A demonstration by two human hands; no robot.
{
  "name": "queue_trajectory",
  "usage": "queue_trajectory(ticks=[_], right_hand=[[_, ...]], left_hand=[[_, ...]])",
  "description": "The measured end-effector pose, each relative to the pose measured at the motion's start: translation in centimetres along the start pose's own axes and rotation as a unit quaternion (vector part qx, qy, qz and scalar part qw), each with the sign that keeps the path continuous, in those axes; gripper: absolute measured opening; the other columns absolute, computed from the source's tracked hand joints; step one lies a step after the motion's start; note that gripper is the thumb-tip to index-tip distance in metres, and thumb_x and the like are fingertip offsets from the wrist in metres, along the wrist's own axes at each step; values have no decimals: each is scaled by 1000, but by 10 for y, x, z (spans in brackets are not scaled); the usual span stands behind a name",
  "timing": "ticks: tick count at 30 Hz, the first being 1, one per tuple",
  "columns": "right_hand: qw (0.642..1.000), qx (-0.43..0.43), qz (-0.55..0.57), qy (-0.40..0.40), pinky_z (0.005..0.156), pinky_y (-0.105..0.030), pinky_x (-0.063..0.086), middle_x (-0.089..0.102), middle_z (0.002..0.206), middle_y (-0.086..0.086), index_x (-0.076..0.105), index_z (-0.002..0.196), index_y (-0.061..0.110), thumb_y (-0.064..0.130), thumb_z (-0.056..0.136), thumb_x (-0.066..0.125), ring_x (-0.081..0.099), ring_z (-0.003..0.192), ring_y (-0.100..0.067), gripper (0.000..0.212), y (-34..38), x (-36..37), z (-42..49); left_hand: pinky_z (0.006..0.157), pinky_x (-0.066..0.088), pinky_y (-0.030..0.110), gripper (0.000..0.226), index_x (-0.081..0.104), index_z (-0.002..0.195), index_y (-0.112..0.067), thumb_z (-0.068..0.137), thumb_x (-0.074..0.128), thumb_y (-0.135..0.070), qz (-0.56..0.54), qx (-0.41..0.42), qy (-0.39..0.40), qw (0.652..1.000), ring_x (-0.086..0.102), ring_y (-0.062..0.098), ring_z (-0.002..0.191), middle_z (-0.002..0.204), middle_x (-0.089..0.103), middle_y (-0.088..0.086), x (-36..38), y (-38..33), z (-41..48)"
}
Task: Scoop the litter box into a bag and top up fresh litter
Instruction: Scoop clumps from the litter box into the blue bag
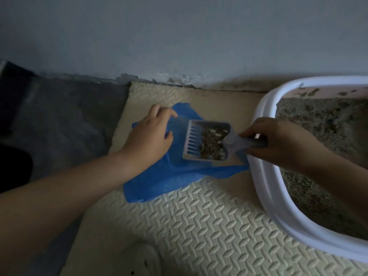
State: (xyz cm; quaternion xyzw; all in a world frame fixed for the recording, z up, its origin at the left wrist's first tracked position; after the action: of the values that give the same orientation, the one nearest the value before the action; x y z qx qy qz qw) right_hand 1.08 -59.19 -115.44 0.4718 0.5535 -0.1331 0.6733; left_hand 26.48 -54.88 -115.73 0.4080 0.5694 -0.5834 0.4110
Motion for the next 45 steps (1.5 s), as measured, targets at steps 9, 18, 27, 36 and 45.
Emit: queue_trajectory(ticks=[9,18,27,36,45], right_hand=[[997,9,-28,74,80,-28,43,57,111,5,59,122,30,15,81,59,58,101,-18,44,30,25,28],[969,-143,-195,-61,47,-28,41,60,90,-1,68,99,21,5,62,68,61,73,-26,41,56,43,29],[939,-211,-226,-147,53,-28,43,63,88,-3,70,93,15,3,66,58,59,68,-26,32,55,44,19],[962,-179,-166,-123,52,-31,46,64,83,-4,71,97,18,0,62,67,61,68,-29,39,44,48,16],[996,-51,35,-60,60,-32,53,65,94,11,71,104,27,7,71,72,63,74,-12,39,18,15,-16]], left_hand=[[75,34,6,27,53,110,-17,87,57,-5,-53,39,-19,998,46,-4,100,108,45,-11,-2,1,-1],[84,34,3,31,54,110,-11,82,60,2,-105,46,-47,992,46,-6,96,105,49,-5,-2,5,0],[84,33,2,31,54,112,-14,84,58,-1,-108,51,-51,992,45,-14,97,105,49,-7,-2,7,0],[82,35,4,30,53,113,-14,85,59,-3,-105,56,-53,991,45,-13,98,106,47,-8,-4,5,-1],[82,34,2,30,52,115,-14,87,59,-6,-97,50,-46,993,43,-17,96,109,47,-8,-4,-1,-1]])
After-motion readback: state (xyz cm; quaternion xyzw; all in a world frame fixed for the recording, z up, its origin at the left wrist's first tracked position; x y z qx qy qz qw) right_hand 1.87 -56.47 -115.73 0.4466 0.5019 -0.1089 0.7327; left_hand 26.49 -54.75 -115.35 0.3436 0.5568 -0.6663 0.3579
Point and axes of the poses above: each hand's wrist, its own z-axis towards the middle knuckle, its own x-axis out of the palm, y = z × x, the point moved 5 cm from there along z, towards the middle knuckle
